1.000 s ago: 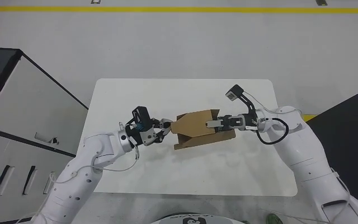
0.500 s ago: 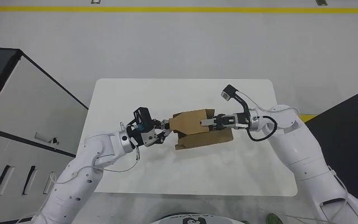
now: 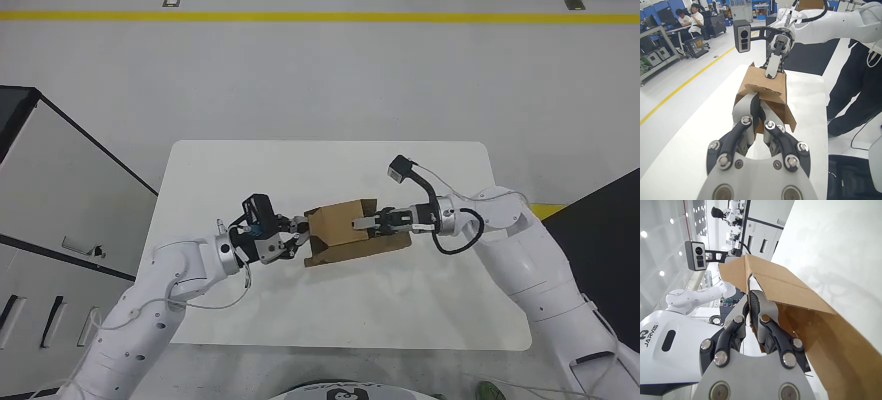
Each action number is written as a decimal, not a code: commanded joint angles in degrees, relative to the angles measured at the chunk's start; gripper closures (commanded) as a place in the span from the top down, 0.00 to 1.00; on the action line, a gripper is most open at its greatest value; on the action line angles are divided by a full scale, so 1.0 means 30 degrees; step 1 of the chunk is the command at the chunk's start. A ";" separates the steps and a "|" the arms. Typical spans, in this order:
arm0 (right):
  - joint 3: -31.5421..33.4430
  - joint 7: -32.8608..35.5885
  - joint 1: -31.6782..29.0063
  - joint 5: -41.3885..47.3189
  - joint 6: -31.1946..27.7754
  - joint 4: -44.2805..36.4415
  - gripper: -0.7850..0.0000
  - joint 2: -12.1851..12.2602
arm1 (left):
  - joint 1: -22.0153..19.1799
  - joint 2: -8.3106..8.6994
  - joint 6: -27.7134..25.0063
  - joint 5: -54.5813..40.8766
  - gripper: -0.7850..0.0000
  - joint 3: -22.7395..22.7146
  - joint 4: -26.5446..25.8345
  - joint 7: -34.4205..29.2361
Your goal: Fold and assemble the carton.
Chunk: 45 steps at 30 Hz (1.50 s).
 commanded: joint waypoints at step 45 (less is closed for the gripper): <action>0.0400 0.4064 -0.0228 0.2366 -0.2518 0.0207 0.00 0.0226 | -0.0323 -0.0099 0.0365 0.0019 0.00 0.0234 0.0550 0.0376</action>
